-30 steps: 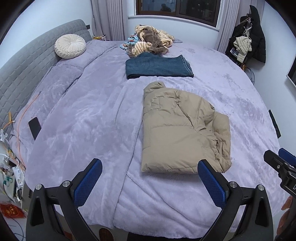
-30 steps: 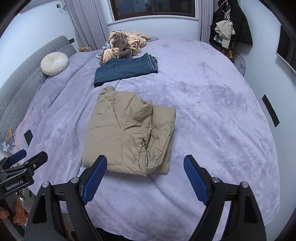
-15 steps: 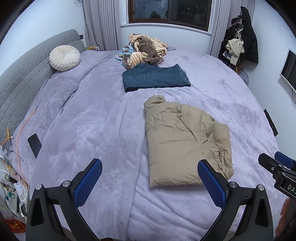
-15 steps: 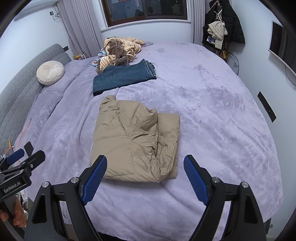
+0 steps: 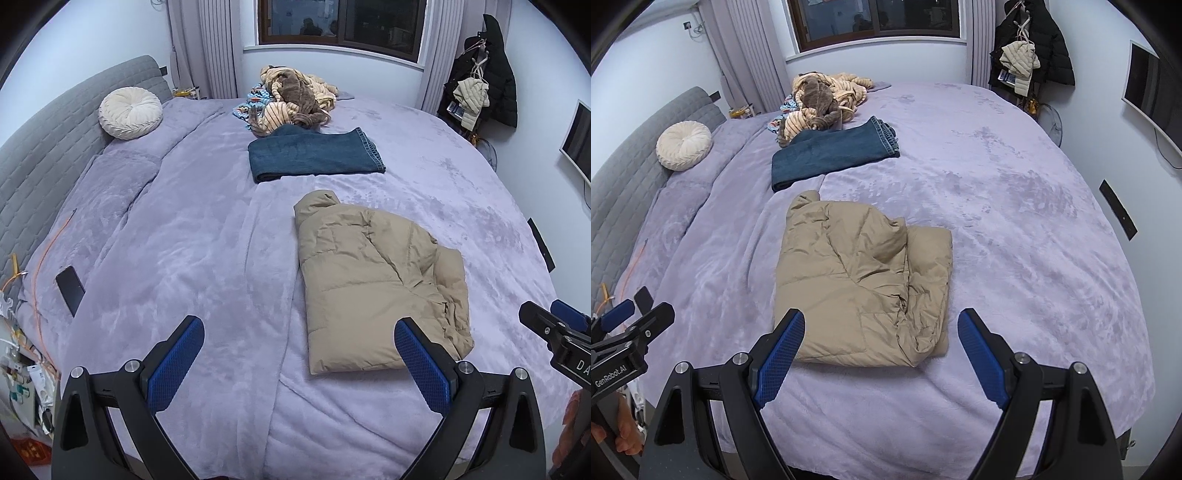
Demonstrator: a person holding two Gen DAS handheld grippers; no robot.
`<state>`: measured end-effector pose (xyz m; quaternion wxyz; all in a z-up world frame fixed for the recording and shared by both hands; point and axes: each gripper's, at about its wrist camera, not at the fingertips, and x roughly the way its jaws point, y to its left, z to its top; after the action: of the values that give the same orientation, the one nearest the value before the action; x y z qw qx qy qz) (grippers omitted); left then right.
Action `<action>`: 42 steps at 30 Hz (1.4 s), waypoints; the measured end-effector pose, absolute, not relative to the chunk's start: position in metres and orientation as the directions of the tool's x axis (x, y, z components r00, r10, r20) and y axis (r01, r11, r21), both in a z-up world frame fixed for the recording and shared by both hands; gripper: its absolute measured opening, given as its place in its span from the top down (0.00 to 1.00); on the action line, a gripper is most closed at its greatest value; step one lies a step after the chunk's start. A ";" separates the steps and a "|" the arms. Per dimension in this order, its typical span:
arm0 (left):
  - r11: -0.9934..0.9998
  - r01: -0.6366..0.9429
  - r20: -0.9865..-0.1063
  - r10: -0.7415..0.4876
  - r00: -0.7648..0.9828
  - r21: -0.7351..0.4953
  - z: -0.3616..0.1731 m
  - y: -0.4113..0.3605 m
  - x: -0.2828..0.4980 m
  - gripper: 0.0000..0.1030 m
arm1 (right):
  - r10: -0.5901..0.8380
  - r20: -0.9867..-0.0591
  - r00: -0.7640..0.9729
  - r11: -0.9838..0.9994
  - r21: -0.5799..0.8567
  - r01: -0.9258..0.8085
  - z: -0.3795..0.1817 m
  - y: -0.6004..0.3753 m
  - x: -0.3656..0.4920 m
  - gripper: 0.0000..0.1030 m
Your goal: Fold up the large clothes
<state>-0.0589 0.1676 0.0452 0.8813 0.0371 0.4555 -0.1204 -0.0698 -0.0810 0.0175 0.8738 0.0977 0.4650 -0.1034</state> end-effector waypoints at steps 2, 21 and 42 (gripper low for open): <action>0.970 0.240 -0.811 -0.175 0.558 -0.044 0.045 0.170 -0.058 0.00 | -0.090 -0.832 0.547 0.960 0.073 0.269 0.018 -0.080 -0.069 0.16; 0.972 0.232 -0.810 -0.164 0.563 -0.035 0.044 0.176 -0.058 0.00 | -0.091 -0.831 0.548 0.961 0.070 0.266 0.020 -0.073 -0.068 0.15; 0.972 0.231 -0.807 -0.161 0.568 -0.031 0.046 0.178 -0.056 0.00 | -0.092 -0.830 0.550 0.961 0.070 0.266 0.020 -0.072 -0.069 0.15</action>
<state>-0.0555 0.1779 0.0462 0.8846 0.0388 0.4513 -0.1107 -0.0689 -0.0721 0.0203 0.8754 0.0940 0.4630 -0.1023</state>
